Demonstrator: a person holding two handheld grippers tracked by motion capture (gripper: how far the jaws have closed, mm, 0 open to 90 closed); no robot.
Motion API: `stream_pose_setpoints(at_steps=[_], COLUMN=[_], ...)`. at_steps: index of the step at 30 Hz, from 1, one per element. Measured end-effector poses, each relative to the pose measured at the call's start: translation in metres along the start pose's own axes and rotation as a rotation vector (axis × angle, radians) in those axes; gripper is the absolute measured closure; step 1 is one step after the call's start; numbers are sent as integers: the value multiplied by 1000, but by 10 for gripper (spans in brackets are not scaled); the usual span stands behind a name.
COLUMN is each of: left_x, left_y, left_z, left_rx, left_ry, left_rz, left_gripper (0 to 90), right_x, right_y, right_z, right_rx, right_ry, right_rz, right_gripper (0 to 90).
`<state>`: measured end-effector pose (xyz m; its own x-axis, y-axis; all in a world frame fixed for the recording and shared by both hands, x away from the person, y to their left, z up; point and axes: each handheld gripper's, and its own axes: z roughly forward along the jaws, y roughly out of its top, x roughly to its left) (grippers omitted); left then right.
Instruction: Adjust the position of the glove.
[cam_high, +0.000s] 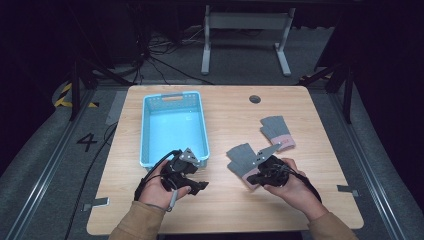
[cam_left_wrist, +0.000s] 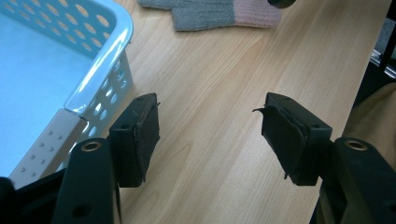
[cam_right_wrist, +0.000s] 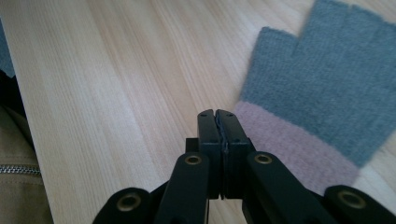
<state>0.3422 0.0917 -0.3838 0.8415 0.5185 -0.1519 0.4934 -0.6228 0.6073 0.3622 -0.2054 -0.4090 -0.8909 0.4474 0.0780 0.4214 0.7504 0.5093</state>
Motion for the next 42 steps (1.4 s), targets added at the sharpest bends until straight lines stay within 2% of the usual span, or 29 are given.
stream_pose_setpoints(at_steps=[11, 20, 39, 42], left_x=[0, 1, 0, -1], left_y=[0, 0, 4, 5], left_z=[0, 1, 5, 6], left_rx=[4, 1, 0, 1], left_ry=[2, 2, -14, -15], left_rz=[2, 2, 12, 13], left_gripper=[375, 372, 374, 373], right_x=[8, 6, -10, -14], right_y=[1, 0, -14, -17], right_z=[22, 28, 19, 16], right_rx=[51, 75, 90, 90], right_ry=[31, 28, -6, -14], right_rz=[-34, -32, 35, 57], right_gripper=[898, 898, 898, 898])
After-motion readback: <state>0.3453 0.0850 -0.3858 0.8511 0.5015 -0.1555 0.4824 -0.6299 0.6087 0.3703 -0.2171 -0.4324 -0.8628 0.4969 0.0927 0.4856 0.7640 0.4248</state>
